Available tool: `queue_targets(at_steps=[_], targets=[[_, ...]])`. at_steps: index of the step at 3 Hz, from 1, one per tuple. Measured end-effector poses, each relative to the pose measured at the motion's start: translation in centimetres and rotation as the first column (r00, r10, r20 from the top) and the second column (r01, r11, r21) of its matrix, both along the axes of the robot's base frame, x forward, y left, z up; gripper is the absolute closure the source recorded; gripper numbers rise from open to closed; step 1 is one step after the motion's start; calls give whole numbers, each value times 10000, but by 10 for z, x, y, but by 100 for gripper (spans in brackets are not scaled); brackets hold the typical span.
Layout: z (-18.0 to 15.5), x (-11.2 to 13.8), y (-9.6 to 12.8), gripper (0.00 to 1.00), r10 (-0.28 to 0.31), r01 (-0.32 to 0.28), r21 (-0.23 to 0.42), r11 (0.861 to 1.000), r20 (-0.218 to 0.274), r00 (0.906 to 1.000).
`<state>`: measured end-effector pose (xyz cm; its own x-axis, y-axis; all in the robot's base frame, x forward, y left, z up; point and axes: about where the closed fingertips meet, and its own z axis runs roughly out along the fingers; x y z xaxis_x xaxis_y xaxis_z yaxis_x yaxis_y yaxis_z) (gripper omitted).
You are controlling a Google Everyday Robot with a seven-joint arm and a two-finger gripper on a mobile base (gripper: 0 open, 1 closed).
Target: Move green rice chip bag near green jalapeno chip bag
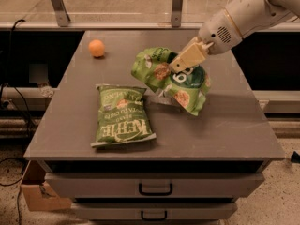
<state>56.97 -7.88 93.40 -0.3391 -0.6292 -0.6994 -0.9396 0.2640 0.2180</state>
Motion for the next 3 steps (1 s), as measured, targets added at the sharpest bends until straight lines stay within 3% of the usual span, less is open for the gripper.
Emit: queue_targets(at_steps=[2,3], targets=[[-2,2,5,13,32,-32,29,10000,5,10000],[-2,3,7,0,52,-52,45,10000,5,10000]])
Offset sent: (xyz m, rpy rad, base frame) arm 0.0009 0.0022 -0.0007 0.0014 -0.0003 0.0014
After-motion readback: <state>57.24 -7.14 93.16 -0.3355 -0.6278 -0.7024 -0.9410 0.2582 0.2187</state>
